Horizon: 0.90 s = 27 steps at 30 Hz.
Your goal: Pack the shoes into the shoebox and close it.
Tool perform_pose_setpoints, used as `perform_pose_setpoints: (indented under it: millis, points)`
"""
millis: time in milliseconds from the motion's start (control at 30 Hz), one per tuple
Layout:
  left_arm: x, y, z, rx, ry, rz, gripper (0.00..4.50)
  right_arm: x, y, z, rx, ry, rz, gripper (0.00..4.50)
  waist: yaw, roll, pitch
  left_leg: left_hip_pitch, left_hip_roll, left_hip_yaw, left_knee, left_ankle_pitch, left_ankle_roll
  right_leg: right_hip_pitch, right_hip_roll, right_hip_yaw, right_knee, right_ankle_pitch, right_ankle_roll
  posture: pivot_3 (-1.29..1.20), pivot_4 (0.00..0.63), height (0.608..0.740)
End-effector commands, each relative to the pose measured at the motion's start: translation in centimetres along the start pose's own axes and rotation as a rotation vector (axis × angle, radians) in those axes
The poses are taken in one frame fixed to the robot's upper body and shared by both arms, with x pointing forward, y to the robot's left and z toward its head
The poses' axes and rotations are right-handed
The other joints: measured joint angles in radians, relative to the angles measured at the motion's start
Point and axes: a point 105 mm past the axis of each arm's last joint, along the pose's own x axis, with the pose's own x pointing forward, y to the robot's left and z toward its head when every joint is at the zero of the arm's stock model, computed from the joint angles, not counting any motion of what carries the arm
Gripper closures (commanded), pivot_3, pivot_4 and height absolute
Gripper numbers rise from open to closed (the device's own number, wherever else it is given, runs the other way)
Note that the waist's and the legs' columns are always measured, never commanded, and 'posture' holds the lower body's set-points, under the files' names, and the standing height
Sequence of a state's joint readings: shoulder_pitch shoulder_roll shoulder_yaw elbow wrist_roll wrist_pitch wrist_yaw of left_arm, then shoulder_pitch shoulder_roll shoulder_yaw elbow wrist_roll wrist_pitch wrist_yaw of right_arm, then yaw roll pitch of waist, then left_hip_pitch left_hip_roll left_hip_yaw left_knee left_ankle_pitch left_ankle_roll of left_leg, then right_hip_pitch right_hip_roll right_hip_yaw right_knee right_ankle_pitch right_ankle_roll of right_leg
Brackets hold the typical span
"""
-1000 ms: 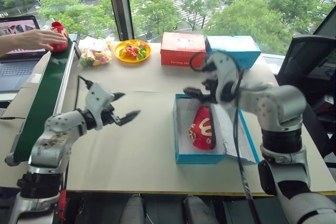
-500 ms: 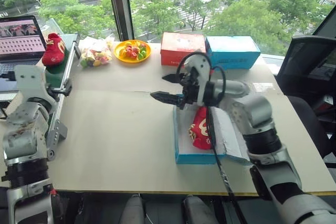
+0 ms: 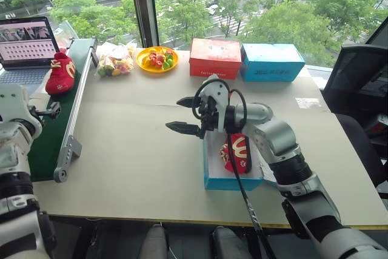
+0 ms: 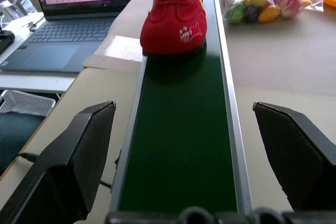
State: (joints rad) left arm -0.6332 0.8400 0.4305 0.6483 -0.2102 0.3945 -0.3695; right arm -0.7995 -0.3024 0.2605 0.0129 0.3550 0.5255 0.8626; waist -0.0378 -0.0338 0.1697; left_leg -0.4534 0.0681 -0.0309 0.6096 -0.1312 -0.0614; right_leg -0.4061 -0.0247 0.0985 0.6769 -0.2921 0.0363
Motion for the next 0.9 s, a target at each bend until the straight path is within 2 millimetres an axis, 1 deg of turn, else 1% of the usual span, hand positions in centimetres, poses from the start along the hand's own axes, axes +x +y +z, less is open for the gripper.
perform_pose_setpoints:
  millis: [33,200,233,333,433,567,667,700,733,767,800,833,900]
  points:
    - [0.7,1.2,1.7,0.03,-0.047,0.019,0.0,-0.6,0.0,1.5,-0.055,-0.051,-0.021,0.03,0.0,0.0,0.0,0.0,0.0,0.0,0.0,0.0,0.0,0.0,0.0,0.0,0.0,0.0,0.0,0.0,0.15,0.739]
    - [1.6,1.1,1.5,0.041,-0.037,0.02,0.0,-0.8,-0.1,1.3,-0.055,-0.047,-0.032,0.03,0.0,0.0,0.0,0.0,0.0,0.0,0.0,0.0,0.0,0.0,0.0,-0.001,0.0,0.0,0.0,0.0,0.15,0.739]
    - [1.7,1.3,1.4,0.038,-0.033,0.033,0.0,-0.9,-0.2,1.3,-0.058,-0.045,-0.037,0.03,0.0,0.0,0.0,0.0,0.0,0.0,0.0,0.0,0.0,0.0,0.0,-0.001,0.0,0.0,0.0,0.0,0.15,0.739]
    - [1.8,1.9,0.5,0.057,-0.005,0.062,0.0,-1.1,-0.7,1.4,-0.073,-0.034,-0.059,0.03,-0.002,0.0,0.0,0.0,0.0,0.0,0.0,0.0,0.0,-0.001,0.0,-0.001,0.001,0.0,0.0,0.0,0.15,0.739]
    - [1.8,1.9,0.0,0.055,0.006,0.068,0.0,-1.3,-0.9,1.4,-0.078,-0.028,-0.068,0.03,-0.003,0.0,0.0,0.0,0.0,0.0,0.0,0.0,0.0,-0.001,0.0,-0.001,0.001,0.0,0.0,0.0,0.15,0.739]
    - [1.8,1.7,-1.6,-0.024,0.051,0.057,0.0,-1.5,-1.2,1.2,-0.093,-0.009,-0.092,0.03,-0.003,0.0,0.0,0.0,0.0,0.0,0.0,0.0,0.0,-0.001,0.0,-0.001,0.001,0.0,0.0,0.0,0.15,0.739]
    - [1.9,1.2,-2.6,-0.071,0.08,0.037,0.84,-1.6,-1.3,1.3,-0.097,-0.007,-0.106,0.0,-0.003,0.0,0.0,0.0,0.0,0.0,0.0,0.0,0.0,-0.001,0.0,-0.001,0.001,0.0,0.0,0.0,0.15,0.739]
    - [1.9,1.1,-2.4,-0.068,0.069,0.037,1.1,-1.6,-1.3,1.3,-0.123,0.013,-0.107,0.0,-0.003,0.0,0.0,0.0,0.0,0.0,0.0,0.0,0.0,-0.001,0.0,-0.001,0.002,0.0,0.0,0.0,0.15,0.739]
    - [2.0,1.1,-1.9,-0.077,0.047,0.035,1.38,-1.6,-1.2,1.4,-0.141,0.022,-0.106,0.0,-0.001,0.0,0.0,0.0,0.0,0.0,0.0,0.0,0.0,-0.001,0.0,-0.001,0.002,0.0,0.0,0.0,0.15,0.739]
    - [2.0,1.1,-1.1,-0.098,0.019,0.036,1.82,-1.6,-1.2,1.8,-0.143,0.017,-0.105,0.0,0.001,0.0,0.0,0.0,0.0,0.0,0.0,0.0,0.0,-0.001,0.0,-0.001,0.002,0.0,0.0,0.0,0.15,0.739]
    - [2.0,1.3,-0.3,-0.123,-0.008,0.043,2.08,-1.6,-1.1,2.1,-0.14,0.008,-0.105,0.0,0.002,0.0,0.0,0.0,0.0,0.0,0.0,0.0,0.0,-0.001,0.0,-0.001,0.003,0.0,0.0,0.0,0.15,0.739]
    - [2.0,1.6,0.4,-0.142,-0.03,0.049,2.5,-1.6,-1.1,2.2,-0.138,0.003,-0.106,0.0,0.002,0.0,0.0,0.0,0.0,0.0,0.0,0.0,0.0,-0.001,0.0,-0.002,0.003,0.0,0.0,0.0,0.15,0.739]
    - [1.9,1.8,1.2,-0.161,-0.055,0.056,3.13,-1.6,-1.1,2.2,-0.142,0.006,-0.109,0.0,0.001,0.0,0.0,0.0,0.0,0.0,0.001,0.001,-0.001,-0.001,0.0,-0.002,0.003,0.0,0.0,0.0,0.15,0.739]
